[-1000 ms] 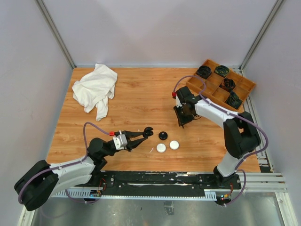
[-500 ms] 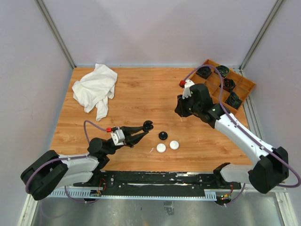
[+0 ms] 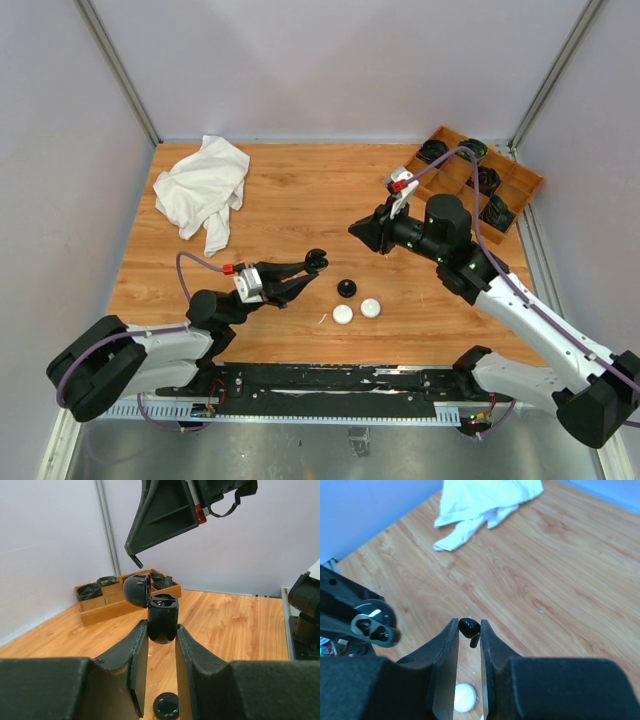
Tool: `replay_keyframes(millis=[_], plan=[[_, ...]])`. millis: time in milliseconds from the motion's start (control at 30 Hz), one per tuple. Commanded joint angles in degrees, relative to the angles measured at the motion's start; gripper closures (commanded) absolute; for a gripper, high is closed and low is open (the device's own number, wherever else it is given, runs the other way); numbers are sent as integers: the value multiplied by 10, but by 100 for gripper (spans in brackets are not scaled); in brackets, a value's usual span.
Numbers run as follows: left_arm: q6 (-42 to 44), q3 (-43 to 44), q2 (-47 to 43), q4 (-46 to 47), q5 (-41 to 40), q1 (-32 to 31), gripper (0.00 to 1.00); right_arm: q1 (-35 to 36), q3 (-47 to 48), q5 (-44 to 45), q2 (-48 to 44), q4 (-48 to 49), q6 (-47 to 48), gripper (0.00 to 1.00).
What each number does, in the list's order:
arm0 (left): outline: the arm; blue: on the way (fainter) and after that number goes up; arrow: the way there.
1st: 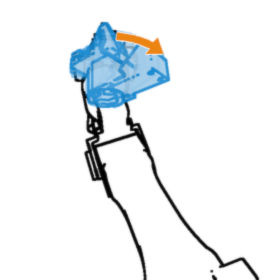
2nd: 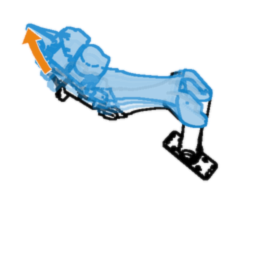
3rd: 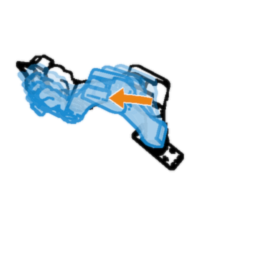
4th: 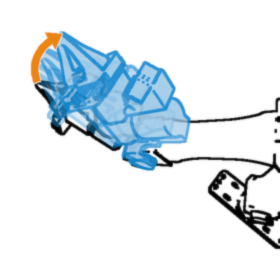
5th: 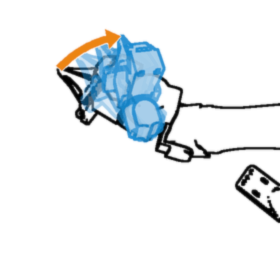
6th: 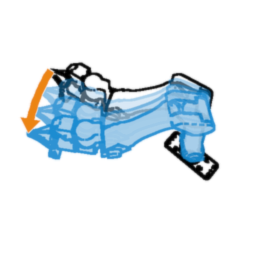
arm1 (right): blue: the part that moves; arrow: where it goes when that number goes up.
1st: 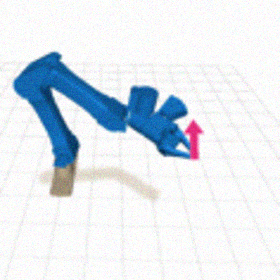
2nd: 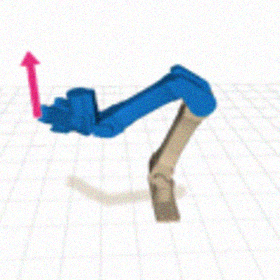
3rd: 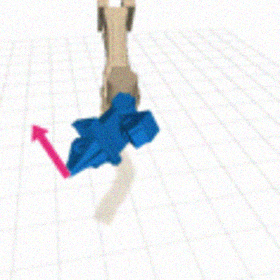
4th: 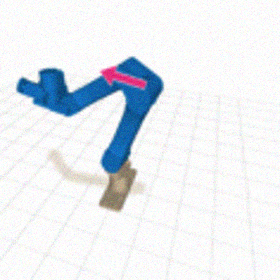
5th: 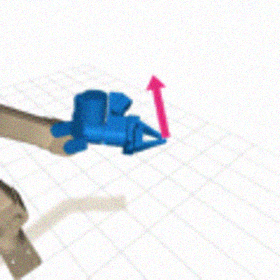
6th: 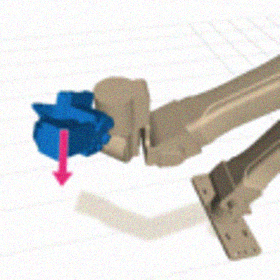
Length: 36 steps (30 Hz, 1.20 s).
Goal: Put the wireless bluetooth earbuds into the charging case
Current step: Place the earbud in the charging case.
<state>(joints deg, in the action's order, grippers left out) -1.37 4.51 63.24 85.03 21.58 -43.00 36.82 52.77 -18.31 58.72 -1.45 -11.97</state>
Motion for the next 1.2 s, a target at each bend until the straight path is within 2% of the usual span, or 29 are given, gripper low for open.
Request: replay_keyframes(millis=[0,533,1167], plan=[[-22,15,7,57,-8,-3,100,23,-19,-63,-18,91,2,83],[-52,20,19,86,-24,-3,100,95,-59,-146,-24,209,10,83],[-84,25,13,104,-7,-3,100,118,-77,-145,4,245,22,83]])
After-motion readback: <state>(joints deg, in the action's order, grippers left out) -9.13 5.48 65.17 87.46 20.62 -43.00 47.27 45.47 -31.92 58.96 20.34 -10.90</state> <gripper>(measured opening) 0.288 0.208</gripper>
